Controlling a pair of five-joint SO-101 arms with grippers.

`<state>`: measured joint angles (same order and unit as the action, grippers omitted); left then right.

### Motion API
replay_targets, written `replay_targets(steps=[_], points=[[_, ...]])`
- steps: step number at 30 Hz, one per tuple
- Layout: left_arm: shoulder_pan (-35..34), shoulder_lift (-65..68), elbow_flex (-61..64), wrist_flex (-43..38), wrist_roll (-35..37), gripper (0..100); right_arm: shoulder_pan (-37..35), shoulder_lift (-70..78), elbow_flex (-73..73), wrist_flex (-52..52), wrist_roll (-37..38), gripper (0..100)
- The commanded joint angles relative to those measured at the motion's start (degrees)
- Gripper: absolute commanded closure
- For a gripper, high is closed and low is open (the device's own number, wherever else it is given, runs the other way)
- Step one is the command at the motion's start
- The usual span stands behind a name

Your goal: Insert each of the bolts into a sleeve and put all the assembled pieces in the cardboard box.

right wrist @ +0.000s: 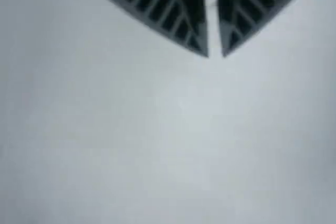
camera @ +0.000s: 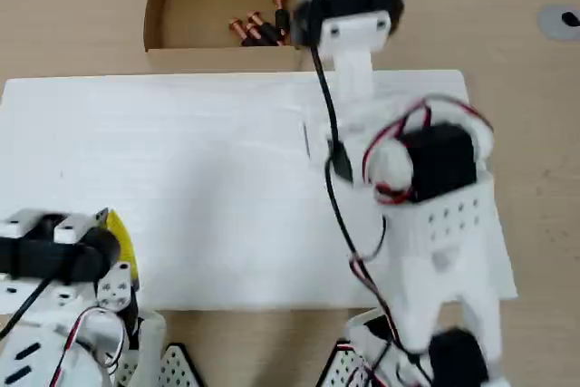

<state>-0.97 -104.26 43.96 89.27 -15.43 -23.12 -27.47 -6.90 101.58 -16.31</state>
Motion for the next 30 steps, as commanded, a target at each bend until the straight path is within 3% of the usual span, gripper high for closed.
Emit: replay_targets(steps=[1, 13, 22, 30], points=[[-0.79, -0.22, 1.41, -0.97, 0.18, 99, 0.31, -8.57, 12.0, -2.46, -0.53, 98.8], [-0.79, -0.22, 11.87, -2.73, 0.26, 99, 12.26, -31.16, 50.15, -21.71, 0.18, 98.8], [-0.79, -0.22, 18.29, -4.75, 0.18, 99, 13.05, -55.34, 72.84, -32.44, 10.2, 98.8], [-0.79, -0.13, 19.6, -5.89, 0.18, 99, 12.97, -83.03, 89.54, -33.32, 18.2, 98.8]])
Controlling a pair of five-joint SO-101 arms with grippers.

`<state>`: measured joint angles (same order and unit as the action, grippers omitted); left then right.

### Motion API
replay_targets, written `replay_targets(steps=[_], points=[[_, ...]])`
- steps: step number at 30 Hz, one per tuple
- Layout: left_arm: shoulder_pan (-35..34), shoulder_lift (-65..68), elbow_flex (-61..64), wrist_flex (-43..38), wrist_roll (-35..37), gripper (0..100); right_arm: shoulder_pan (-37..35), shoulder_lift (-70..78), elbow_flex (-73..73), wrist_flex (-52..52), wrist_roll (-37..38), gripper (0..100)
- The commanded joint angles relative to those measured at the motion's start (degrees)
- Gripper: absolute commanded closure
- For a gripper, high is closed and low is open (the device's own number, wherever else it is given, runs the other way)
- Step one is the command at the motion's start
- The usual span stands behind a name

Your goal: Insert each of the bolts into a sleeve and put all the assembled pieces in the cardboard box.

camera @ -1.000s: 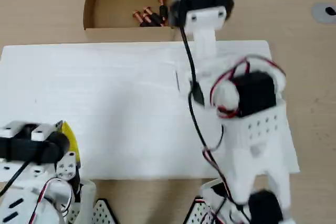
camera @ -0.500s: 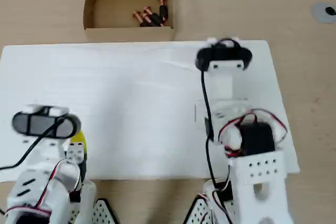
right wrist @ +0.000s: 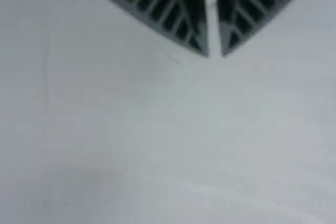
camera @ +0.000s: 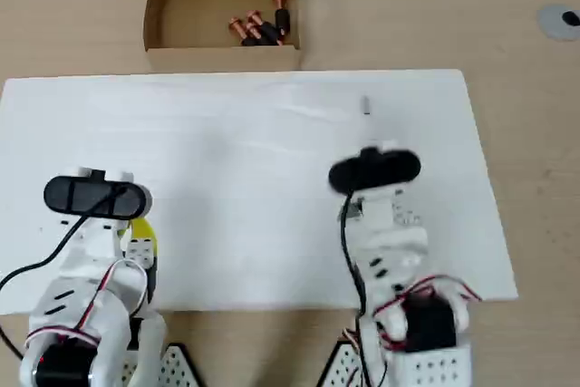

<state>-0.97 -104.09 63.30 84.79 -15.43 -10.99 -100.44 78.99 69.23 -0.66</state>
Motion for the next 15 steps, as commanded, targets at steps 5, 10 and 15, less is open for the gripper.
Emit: replay_targets(steps=[5, 10, 15], points=[[-0.79, -0.31, 3.87, -1.49, 0.18, 99, 0.84, -6.81, 6.11, -0.97, 4.4, 98.8], [-0.88, -0.4, 10.02, -1.93, 0.26, 99, 0.92, -9.45, 12.88, -0.97, 4.4, 98.8], [-3.6, -0.31, 13.01, -3.16, 0.53, 99, 0.92, -9.54, 15.6, -0.97, 4.13, 98.8]])
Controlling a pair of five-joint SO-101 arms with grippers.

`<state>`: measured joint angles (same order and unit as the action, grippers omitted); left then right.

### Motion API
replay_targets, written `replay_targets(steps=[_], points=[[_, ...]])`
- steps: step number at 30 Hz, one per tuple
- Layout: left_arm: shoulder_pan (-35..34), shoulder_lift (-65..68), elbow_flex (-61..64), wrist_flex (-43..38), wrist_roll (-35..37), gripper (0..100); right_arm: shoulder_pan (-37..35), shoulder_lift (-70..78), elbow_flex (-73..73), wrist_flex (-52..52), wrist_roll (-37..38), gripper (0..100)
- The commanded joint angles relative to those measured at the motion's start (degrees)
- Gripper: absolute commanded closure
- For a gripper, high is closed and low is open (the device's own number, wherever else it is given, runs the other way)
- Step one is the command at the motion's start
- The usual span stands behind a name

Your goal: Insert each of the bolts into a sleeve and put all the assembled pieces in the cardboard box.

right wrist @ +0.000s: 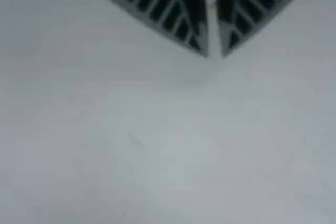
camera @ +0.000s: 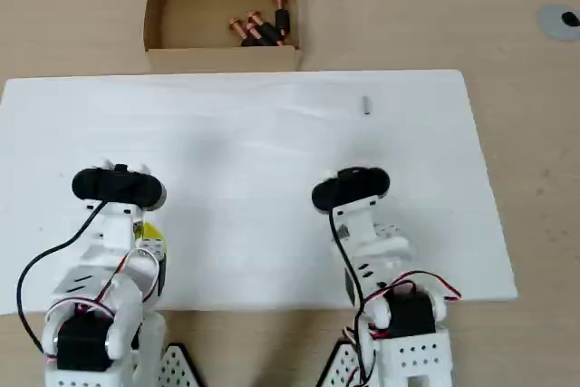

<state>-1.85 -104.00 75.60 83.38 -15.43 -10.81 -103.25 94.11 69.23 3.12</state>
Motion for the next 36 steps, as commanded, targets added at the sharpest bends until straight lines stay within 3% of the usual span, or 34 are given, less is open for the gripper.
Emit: replay_targets(steps=[1, 4, 9, 36], points=[[-4.22, -0.4, 1.32, -2.11, 0.53, 99, 0.75, -6.73, 0.48, -0.97, 0.35, 98.8], [-7.47, -0.48, 6.86, -2.81, 0.18, 99, 0.75, -6.73, 0.48, -0.97, 0.44, 98.8], [-11.34, -0.48, 16.18, -10.81, 0.26, 99, 0.75, -6.73, 0.48, -0.97, 0.53, 98.8], [-11.43, -0.48, 16.35, -12.4, 0.26, 99, 0.75, -6.73, 0.48, -0.97, 0.62, 98.8]])
